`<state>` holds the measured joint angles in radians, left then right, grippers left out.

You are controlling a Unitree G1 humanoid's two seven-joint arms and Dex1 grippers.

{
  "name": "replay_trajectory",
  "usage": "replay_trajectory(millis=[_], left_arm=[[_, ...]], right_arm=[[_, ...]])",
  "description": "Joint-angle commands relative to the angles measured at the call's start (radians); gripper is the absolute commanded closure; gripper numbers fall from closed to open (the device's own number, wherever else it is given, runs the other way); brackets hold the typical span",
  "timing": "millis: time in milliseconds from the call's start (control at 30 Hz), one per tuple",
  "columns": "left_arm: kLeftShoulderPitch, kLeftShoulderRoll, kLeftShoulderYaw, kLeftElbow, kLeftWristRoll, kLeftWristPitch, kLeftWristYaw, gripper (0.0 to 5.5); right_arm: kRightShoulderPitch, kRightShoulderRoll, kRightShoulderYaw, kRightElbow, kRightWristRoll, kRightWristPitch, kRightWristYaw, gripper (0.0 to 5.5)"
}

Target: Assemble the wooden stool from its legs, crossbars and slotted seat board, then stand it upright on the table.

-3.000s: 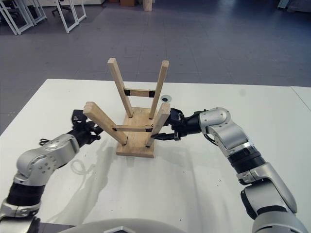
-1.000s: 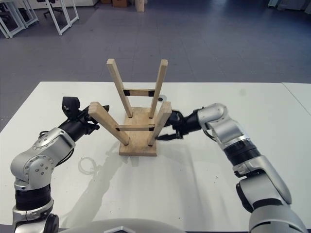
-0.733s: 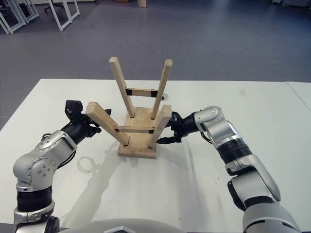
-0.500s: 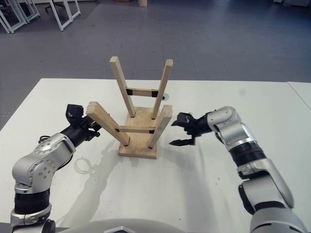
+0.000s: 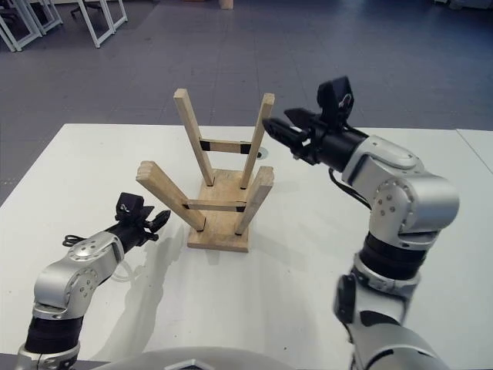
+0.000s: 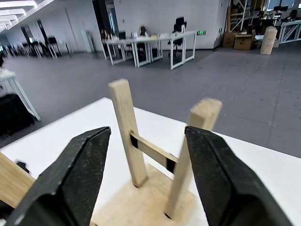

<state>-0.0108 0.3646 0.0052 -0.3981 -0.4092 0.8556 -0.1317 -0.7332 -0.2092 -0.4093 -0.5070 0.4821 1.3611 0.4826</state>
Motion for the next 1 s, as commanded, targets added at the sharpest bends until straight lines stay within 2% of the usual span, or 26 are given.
replay_trajectory(millis=[33,133,267,333,433,500,567,667,733,800,1000], left_arm=[[0.01,-0.032,0.004,0.0,0.023,-0.001,0.016,3.0],[0.016,-0.048,0.005,0.001,0.033,-0.001,0.011,3.0],[0.021,-0.057,0.01,-0.002,0.041,0.004,0.006,3.0],[0.021,-0.057,0.012,-0.005,0.044,0.007,0.001,3.0],[0.025,-0.053,0.014,-0.01,0.044,0.012,-0.004,3.0],[0.026,-0.05,0.015,-0.012,0.045,0.016,-0.006,3.0],[0.03,-0.049,0.017,-0.015,0.046,0.018,-0.01,3.0],[0.02,-0.048,0.019,-0.013,0.048,0.023,-0.014,3.0],[0.01,-0.05,0.019,-0.01,0.048,0.025,-0.013,3.0],[0.003,-0.056,0.016,-0.008,0.049,0.025,-0.009,3.0],[0.006,-0.081,0.011,0.002,0.057,0.013,0.003,3.0]], right_arm=[[-0.11,0.218,-0.099,-0.142,0.05,0.211,-0.12,2.79],[-0.081,0.292,-0.094,-0.19,0.086,0.252,-0.16,2.79],[-0.042,0.275,-0.073,-0.216,0.114,0.253,-0.189,2.79],[-0.173,0.252,-0.131,-0.17,0.101,0.198,-0.219,2.79],[-0.45,0.251,-0.285,-0.073,0.144,0.021,-0.32,2.79],[-0.52,0.268,-0.343,-0.061,0.185,0.002,-0.372,2.79],[-0.424,0.305,-0.33,-0.125,0.216,0.122,-0.384,2.79],[0.163,0.238,-0.049,-0.282,0.293,0.244,-0.323,2.79],[0.377,0.172,0.052,-0.314,0.273,0.237,-0.294,2.79],[0.417,0.149,0.083,-0.304,0.232,0.186,-0.292,2.79],[0.285,0.149,0.113,-0.232,0.218,0.048,-0.331,2.79]])
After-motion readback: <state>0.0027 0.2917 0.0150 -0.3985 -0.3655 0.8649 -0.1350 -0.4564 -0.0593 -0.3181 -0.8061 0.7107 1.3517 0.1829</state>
